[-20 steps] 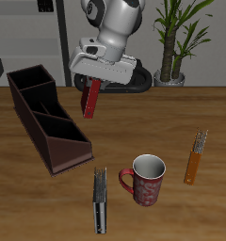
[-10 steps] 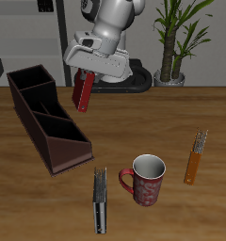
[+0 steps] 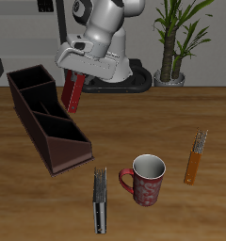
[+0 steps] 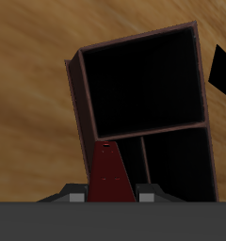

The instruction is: Place the red book into the right desk caddy's front compartment

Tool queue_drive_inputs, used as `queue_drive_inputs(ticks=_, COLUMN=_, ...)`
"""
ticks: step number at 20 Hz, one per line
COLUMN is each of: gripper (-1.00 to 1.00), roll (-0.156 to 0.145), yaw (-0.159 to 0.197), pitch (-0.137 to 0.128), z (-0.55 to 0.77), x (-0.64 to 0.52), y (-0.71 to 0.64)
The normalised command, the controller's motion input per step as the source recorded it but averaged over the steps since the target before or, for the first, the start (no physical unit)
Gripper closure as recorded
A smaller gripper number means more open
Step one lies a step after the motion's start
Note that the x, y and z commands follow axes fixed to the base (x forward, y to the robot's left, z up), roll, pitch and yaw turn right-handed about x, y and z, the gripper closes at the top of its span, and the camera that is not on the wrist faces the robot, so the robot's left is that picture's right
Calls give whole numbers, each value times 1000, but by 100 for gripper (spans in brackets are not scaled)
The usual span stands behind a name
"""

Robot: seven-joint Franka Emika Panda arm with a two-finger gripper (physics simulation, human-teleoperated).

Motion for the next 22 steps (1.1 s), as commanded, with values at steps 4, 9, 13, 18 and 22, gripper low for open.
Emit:
queue_drive_inputs(ticks=4, gripper=100, roll=3, yaw=14, pitch=-1, z=-35, x=-116, y=-48)
queue_drive_inputs(ticks=9, gripper=100, roll=-8, yaw=3, pitch=-8, z=0, x=-77, y=-84)
queue_drive_inputs(ticks=13, gripper=100, roll=-22, yaw=-12, pitch=3, z=-22, x=-24, y=-118)
queue_drive_inputs(ticks=18, gripper=100, roll=-30, yaw=-13, pitch=7, z=-52, x=5, y=-171)
queue_drive_inputs(ticks=22, gripper=100, roll=-19, yaw=20, pitch=-19, z=-25, x=33, y=-98)
